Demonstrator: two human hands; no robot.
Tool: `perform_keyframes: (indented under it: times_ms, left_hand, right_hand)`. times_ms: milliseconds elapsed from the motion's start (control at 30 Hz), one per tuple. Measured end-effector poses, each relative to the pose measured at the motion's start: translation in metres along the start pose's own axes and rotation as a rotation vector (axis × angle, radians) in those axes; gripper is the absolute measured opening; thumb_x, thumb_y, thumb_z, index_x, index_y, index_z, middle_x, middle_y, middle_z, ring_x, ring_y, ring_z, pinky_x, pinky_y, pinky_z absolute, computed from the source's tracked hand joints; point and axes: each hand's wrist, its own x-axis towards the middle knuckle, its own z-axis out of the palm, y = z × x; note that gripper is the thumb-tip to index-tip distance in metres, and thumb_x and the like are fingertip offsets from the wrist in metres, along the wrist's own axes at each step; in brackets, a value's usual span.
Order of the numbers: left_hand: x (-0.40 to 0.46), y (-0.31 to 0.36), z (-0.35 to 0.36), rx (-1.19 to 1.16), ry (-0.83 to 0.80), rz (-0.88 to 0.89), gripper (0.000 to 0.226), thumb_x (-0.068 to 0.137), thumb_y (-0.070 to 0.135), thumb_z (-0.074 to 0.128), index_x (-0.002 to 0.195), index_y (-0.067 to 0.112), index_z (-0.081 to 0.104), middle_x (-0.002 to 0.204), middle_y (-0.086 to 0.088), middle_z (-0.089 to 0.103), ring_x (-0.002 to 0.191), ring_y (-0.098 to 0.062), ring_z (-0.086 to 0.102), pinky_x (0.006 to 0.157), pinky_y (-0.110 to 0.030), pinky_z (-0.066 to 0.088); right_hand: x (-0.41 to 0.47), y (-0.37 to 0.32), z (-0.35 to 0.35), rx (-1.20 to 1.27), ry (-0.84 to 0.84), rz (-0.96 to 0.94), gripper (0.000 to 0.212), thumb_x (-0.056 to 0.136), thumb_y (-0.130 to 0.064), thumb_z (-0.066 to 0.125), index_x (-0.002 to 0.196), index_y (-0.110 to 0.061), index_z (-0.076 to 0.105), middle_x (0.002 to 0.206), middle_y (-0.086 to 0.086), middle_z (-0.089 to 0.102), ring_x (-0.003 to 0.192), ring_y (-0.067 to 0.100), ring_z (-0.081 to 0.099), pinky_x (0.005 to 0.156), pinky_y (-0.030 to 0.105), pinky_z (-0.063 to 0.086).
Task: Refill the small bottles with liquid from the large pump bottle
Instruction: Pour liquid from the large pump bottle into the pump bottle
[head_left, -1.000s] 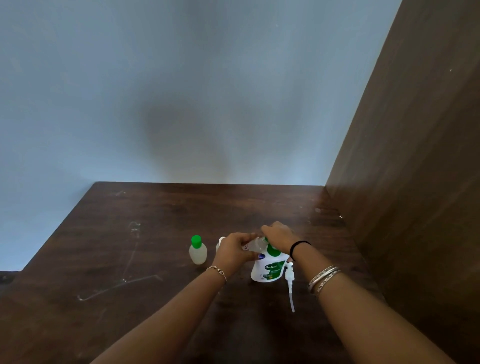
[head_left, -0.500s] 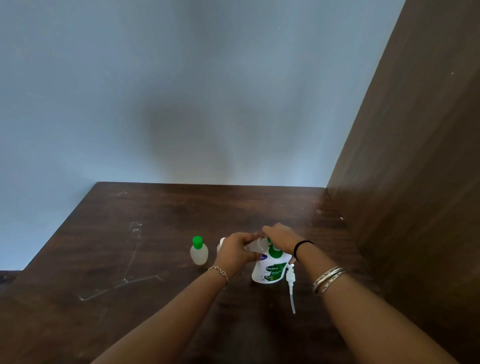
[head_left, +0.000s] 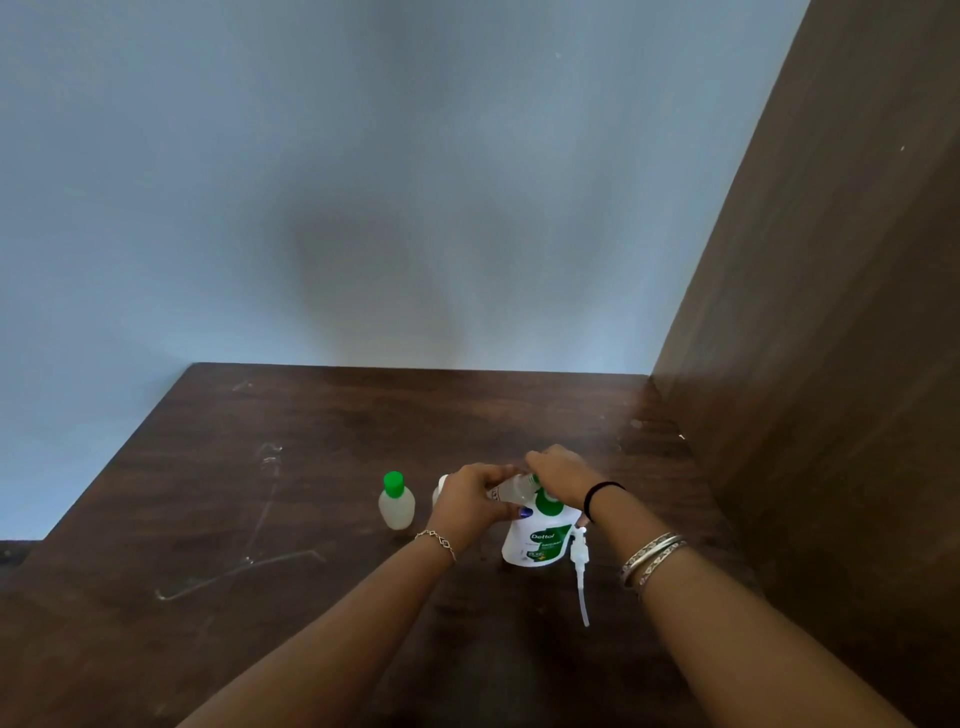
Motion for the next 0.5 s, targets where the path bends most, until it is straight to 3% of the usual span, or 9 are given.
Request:
perform_keyframes:
  times_ms: [100,300,400,500]
  left_hand:
    - [-0.0019,-0.0017,0.0005,0.01,-0.004,-0.012,0.06,0.069,0.017,0.077,0.124,0.012,0.055,0.125,-0.006,0.06,0.114,-0.014,0.055,0.083,-0.009,0.034]
    - [-0.0037,0.0031,-0.0012,-0.004,0.005,0.02,0.055,0.07,0.011,0.076,0.121,0.009,0.057,0.12,-0.008,0.063,0.107,-0.013,0.056,0.072,-0.004,0.031]
    - [-0.0027,0.004,-0.0013,-0.01,-0.003,0.018,0.056,0.069,0.011,0.076,0.121,0.009,0.057,0.121,-0.008,0.062,0.104,-0.009,0.055,0.073,-0.003,0.031]
    - [-0.0036,0.0012,0.0002,0.004,0.004,0.007,0.058,0.07,0.013,0.076,0.123,0.008,0.055,0.127,-0.007,0.059,0.114,-0.014,0.054,0.077,-0.002,0.029]
  right_hand:
    - [-0.0019,0.0007,0.0042,-0.011,0.073,0.002,0.035,0.09,-0.025,0.04,0.056,-0.016,0.039,0.064,0.004,0.042,0.077,0.026,0.044,0.069,0.032,0.034]
    - [-0.0012,-0.0001,-0.0022,-0.024,-0.041,-0.006,0.031,0.092,-0.034,0.034,0.066,-0.02,0.044,0.09,0.01,0.052,0.078,0.022,0.049,0.074,0.034,0.039]
    - [-0.0026,0.0004,-0.0024,-0.024,-0.014,-0.016,0.029,0.091,-0.033,0.037,0.067,-0.019,0.045,0.081,0.007,0.05,0.082,0.024,0.049,0.074,0.034,0.038]
    - [-0.003,0.0019,0.0023,-0.027,0.047,-0.014,0.032,0.091,-0.028,0.038,0.062,-0.016,0.044,0.082,0.009,0.051,0.081,0.025,0.048,0.071,0.031,0.036]
